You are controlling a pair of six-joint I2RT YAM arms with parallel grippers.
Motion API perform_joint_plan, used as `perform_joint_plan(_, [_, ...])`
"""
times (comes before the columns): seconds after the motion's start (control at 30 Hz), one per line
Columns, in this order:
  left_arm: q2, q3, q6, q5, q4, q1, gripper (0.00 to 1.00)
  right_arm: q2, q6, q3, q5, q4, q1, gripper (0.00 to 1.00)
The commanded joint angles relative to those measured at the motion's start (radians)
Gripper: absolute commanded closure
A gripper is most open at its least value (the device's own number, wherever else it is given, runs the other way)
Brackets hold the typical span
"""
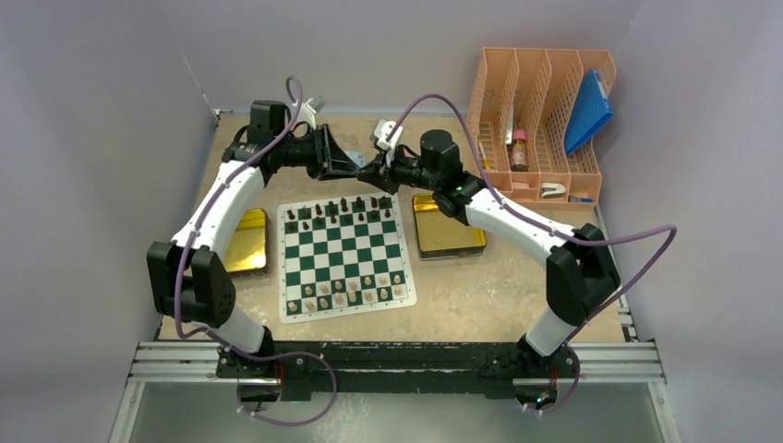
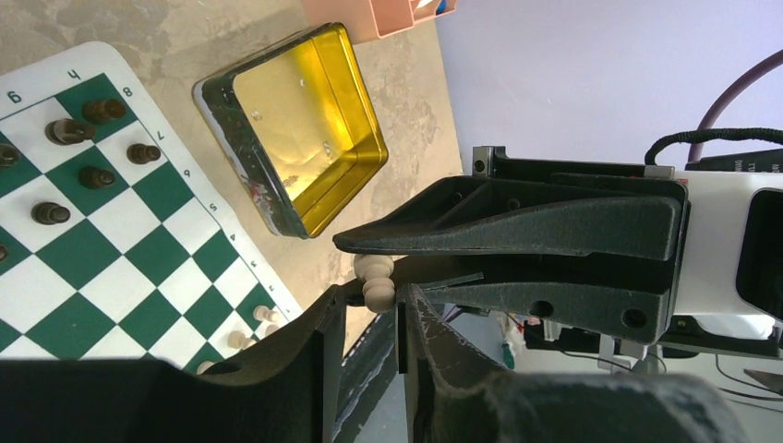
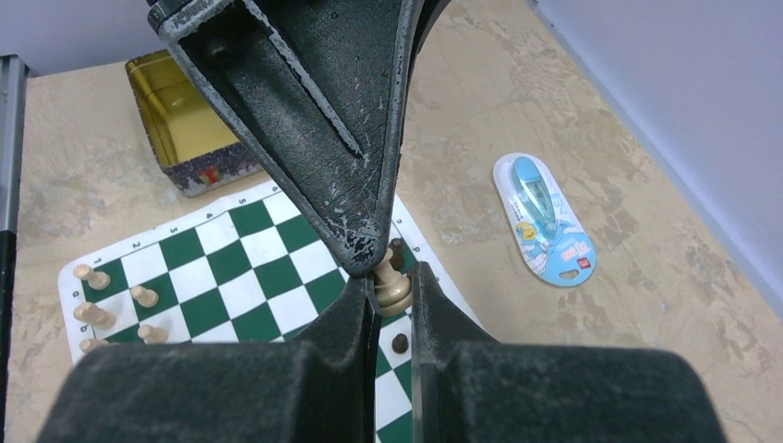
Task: Set up the chess pieces on the board
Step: Place the chess piece on the chessboard.
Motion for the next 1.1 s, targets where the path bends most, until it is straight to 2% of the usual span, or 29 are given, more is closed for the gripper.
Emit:
perform_joint_plan(0.0, [0.006,-0.019,-0.043,0.046,0.071,-0.009,0.74,-0.034,-0.020,0.046,-0.026,0.015,0.000,1.00])
perform_joint_plan(0.13, [0.004,-0.022,-0.033,0.033,0.064,-0.011,0.79,-0.035,-0.026,0.046,-0.031,0.013,0.000,1.00])
perform_joint_plan(0.27, [0.012,-0.026,-0.041,0.032,0.061,-0.011,0.89,-0.044,-0.044,0.033,-0.048,0.008,0.000,1.00])
perform_joint_plan(0.37, [0.015,-0.026,-0.034,0.037,0.056,-0.011,1.00,-0.047,-0.052,0.029,-0.051,0.005,0.000,1.00])
perform_joint_plan(0.47, [0.008,-0.026,-0.024,0.025,0.052,-0.011,1.00,-0.048,-0.053,0.037,-0.042,-0.004,0.000,1.00])
perform_joint_plan(0.53, [0.004,-0.020,-0.016,0.011,0.039,-0.012,1.00,-0.044,-0.048,0.049,-0.014,-0.025,0.000,0.88])
perform_joint_plan(0.57, [0.001,-0.013,-0.008,-0.001,0.026,-0.012,1.00,-0.044,-0.048,0.056,-0.005,-0.040,0.000,0.76])
perform_joint_plan(0.6, [-0.003,-0.009,0.001,-0.021,0.013,-0.013,1.00,-0.044,-0.038,0.058,-0.010,-0.056,0.000,0.69])
perform_joint_plan(0.73, [-0.027,-0.006,0.041,-0.107,-0.038,-0.013,1.00,-0.079,0.001,0.038,-0.041,-0.096,-0.001,0.49])
perform_joint_plan(0.83, [-0.051,-0.011,0.064,-0.193,-0.094,-0.016,1.00,-0.138,0.006,-0.006,-0.044,-0.101,0.000,0.39])
perform_joint_plan(1.03, [-0.092,-0.010,0.061,-0.542,-0.336,-0.029,1.00,-0.296,0.021,-0.055,0.079,-0.109,0.000,0.15])
perform_joint_plan(1.07, [-0.107,-0.020,0.043,-0.579,-0.360,-0.029,1.00,-0.323,0.025,-0.066,0.094,-0.105,-0.001,0.04])
